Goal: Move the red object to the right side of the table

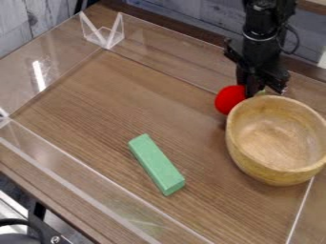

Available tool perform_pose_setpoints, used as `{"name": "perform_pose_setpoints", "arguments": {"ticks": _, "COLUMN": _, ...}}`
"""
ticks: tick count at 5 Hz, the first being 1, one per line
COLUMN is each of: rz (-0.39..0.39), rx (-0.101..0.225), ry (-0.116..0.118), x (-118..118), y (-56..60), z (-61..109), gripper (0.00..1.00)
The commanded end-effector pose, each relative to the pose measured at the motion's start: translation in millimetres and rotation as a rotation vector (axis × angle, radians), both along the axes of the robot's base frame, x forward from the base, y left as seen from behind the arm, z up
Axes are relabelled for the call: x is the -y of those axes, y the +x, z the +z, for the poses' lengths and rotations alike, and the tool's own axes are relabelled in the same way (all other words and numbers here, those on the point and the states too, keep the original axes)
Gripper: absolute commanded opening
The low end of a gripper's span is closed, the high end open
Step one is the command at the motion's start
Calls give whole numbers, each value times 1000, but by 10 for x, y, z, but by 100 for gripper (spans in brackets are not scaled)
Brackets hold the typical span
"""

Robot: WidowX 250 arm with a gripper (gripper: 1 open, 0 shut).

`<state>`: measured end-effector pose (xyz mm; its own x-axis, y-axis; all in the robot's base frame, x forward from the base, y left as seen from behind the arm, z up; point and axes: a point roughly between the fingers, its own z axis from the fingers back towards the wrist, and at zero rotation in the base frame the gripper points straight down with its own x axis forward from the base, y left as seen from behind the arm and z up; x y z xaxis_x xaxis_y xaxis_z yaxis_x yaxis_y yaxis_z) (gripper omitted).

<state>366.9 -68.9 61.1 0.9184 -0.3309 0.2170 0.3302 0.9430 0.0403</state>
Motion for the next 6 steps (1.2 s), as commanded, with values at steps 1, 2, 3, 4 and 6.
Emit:
{"name": "perform_pose_setpoints", "arguments": {"ticks": 1, "rz": 45, "rx": 34, "ry": -6, "x": -65, "y": 63, "z": 139, "gripper": 0}}
{"name": "perform_pose_setpoints", "arguments": {"ticks": 2, "rz": 49, "rx": 26, "ry": -1, "x": -131, "y": 84, "z": 95, "gripper": 0}}
{"name": "perform_pose_setpoints", "arguments": {"ticks": 3, "rz": 48, "rx": 24, "ry": 2, "x": -176, "y": 98, "z": 58, "gripper": 0}}
{"name": "perform_pose_setpoints", "arguments": {"ticks": 4, "rz": 34, "rx": 23, "ry": 5, "x": -188, "y": 104, "z": 15, "gripper": 0}}
{"name": "perform_pose_setpoints", "arguments": {"ticks": 6, "rz": 24, "rx": 19, "ry": 11, "x": -208, "y": 61, "z": -99, "gripper": 0}}
